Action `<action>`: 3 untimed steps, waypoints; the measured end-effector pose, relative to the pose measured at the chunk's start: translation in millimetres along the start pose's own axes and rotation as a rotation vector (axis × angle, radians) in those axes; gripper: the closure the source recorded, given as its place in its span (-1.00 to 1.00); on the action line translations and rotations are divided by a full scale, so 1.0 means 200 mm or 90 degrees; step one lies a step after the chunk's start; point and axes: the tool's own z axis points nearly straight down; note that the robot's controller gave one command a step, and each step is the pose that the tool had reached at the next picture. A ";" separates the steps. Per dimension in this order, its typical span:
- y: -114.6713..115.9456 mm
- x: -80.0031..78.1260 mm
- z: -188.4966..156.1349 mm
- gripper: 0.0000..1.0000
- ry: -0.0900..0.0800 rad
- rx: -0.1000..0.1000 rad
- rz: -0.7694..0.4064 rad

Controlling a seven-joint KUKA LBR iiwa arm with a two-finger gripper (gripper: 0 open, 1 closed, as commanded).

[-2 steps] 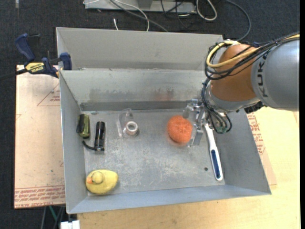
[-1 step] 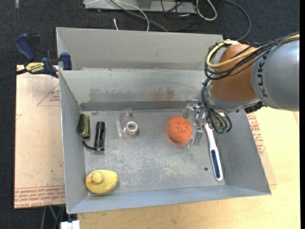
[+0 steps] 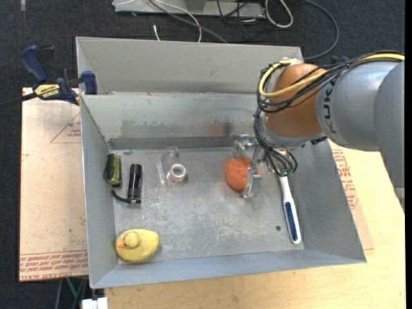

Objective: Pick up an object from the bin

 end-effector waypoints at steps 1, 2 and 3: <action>0.03 0.01 0.00 1.00 -0.007 0.001 -0.040; 0.03 0.01 0.00 1.00 -0.007 0.001 -0.040; 0.02 -0.02 -0.43 1.00 -0.005 0.000 -0.039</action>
Offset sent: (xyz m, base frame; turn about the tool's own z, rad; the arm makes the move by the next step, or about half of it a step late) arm 0.0000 0.0000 0.0000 0.0000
